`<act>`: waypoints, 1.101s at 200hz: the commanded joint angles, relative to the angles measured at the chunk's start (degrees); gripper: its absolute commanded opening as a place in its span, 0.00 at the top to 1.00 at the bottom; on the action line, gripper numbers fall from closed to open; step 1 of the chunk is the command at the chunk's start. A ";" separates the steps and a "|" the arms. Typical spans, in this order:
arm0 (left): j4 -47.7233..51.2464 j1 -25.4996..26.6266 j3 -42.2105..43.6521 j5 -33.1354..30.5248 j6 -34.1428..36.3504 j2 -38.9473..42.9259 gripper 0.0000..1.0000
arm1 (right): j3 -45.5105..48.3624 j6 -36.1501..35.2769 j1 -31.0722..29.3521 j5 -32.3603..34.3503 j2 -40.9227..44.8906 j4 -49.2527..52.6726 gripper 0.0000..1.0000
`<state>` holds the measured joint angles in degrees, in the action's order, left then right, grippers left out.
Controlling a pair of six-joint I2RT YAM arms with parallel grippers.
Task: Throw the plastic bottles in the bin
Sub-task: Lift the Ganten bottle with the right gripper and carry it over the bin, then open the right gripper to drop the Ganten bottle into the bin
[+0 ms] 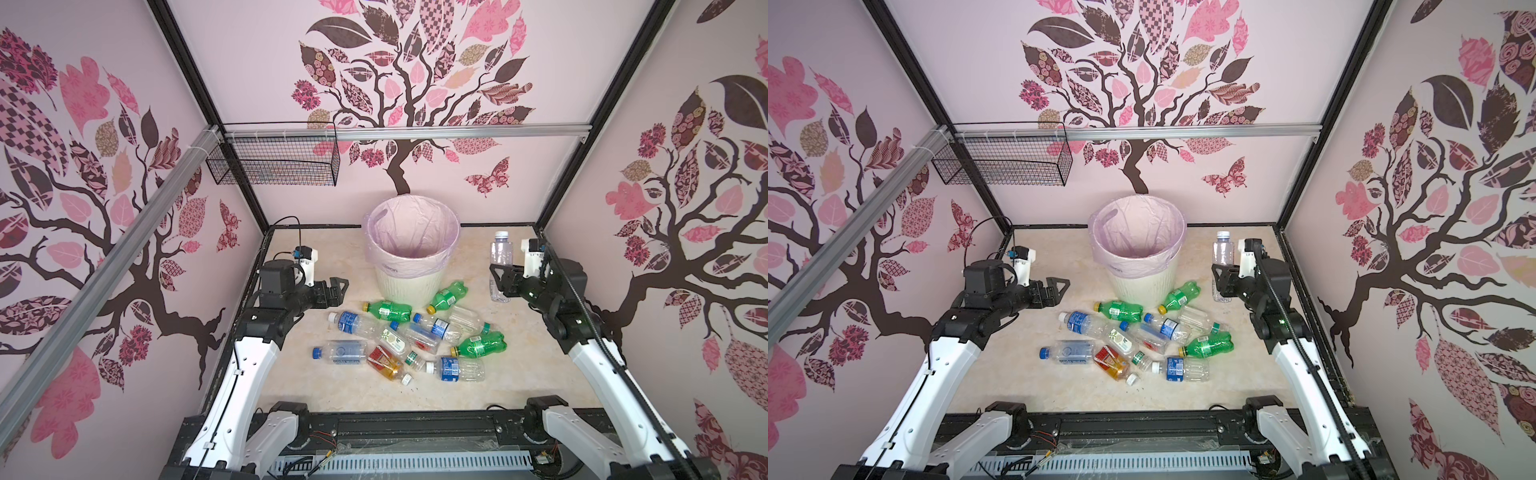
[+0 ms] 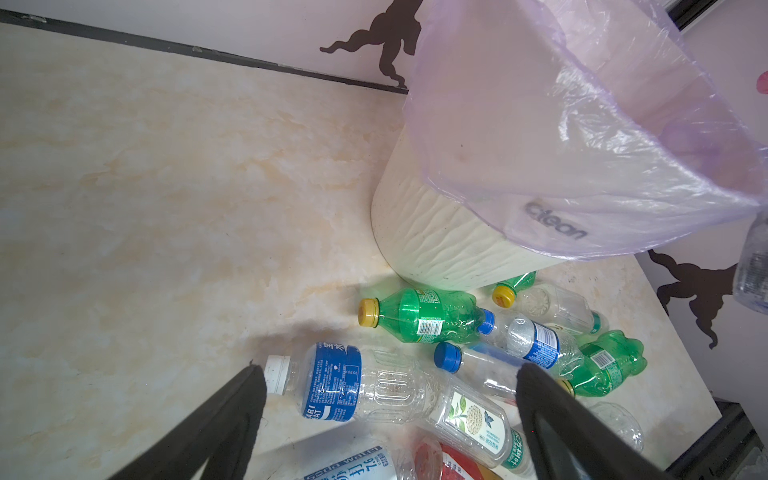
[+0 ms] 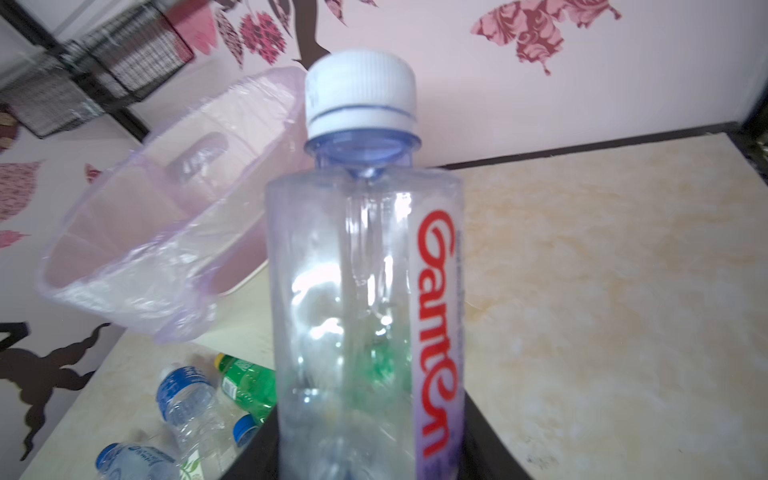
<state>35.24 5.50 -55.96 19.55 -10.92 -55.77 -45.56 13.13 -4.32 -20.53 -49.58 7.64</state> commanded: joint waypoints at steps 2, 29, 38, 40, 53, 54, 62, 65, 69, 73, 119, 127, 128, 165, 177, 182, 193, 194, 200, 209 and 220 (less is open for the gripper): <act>-0.70 -0.23 2.03 0.18 0.63 0.00 0.03 | 1.96 1.13 0.19 -7.05 4.06 -6.90 0.53; -0.57 -0.24 2.18 0.31 0.54 0.22 0.03 | 2.58 0.98 0.17 -9.48 5.98 -6.41 0.53; -0.53 -0.23 2.41 0.26 0.48 0.42 0.03 | 2.84 1.40 0.18 -10.40 6.33 -6.64 0.53; -0.53 -0.25 2.39 0.28 0.53 0.40 0.03 | 2.89 1.54 0.18 -10.64 6.47 -6.62 0.53; -0.59 -0.27 2.59 0.23 0.41 0.50 0.03 | 3.18 2.19 0.18 -11.81 6.94 -7.14 0.53; -0.60 -0.25 2.60 0.23 0.39 0.49 0.03 | 3.19 2.20 0.14 -11.92 7.06 -7.19 0.53; -0.57 -0.22 2.78 0.14 0.39 0.48 0.03 | 3.12 2.45 0.18 -12.20 7.33 -7.37 0.53; -0.61 -0.25 2.72 0.14 0.44 0.48 0.03 | 3.05 2.44 0.18 -12.21 7.38 -7.42 0.53; -0.62 -0.27 2.78 0.14 0.37 0.48 0.03 | 2.83 2.55 0.16 -12.25 7.47 -7.41 0.53; -0.53 -0.29 2.79 0.14 0.41 0.48 0.03 | 2.58 2.60 0.18 -12.25 7.44 -7.44 0.53; -0.82 -0.22 2.69 0.25 0.28 0.22 0.03 | -8.77 1.51 -2.38 -10.72 -1.89 -7.23 0.52; -0.83 -0.22 2.62 0.37 0.20 0.13 0.03 | -12.49 0.59 -3.96 -9.99 -5.97 -6.82 0.52; -0.85 -0.22 2.66 0.39 0.11 0.13 0.03 | -13.04 0.45 -4.26 -9.84 -6.54 -6.70 0.52; 0.36 -0.22 2.40 -0.30 -0.40 1.46 0.03 | -36.16 -3.30 -12.99 -7.61 -28.87 -0.62 0.36; 1.58 -0.24 2.06 -0.96 0.04 2.17 0.03 | -41.45 -2.78 -13.74 -7.08 -33.57 1.03 0.34; 2.11 -0.27 1.97 -1.25 0.34 2.37 0.03 | -42.57 -2.63 -13.93 -6.68 -34.62 1.48 0.32; 2.96 -0.22 1.87 -1.93 0.83 2.90 0.03 | -44.65 -2.64 -14.05 -6.03 -36.23 3.05 0.24; 3.02 -0.27 1.85 -1.95 0.86 2.92 0.03 | -44.65 -2.64 -14.05 -6.03 -36.23 3.05 0.24; 3.38 -0.25 1.84 -2.20 1.03 3.02 0.03 | -44.76 -2.90 -14.05 -5.62 -36.09 3.67 0.16; 3.71 -0.22 1.75 -2.32 1.16 3.13 0.03 | -43.88 -3.65 -14.05 -4.46 -35.06 4.10 0.12; 3.66 -0.23 1.74 -2.33 1.08 2.96 0.03 | -41.66 -4.73 -14.00 -2.00 -32.61 4.56 0.06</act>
<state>37.43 5.50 -54.63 18.15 -10.63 -53.25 -87.42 10.35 -18.31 -26.41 -85.03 8.67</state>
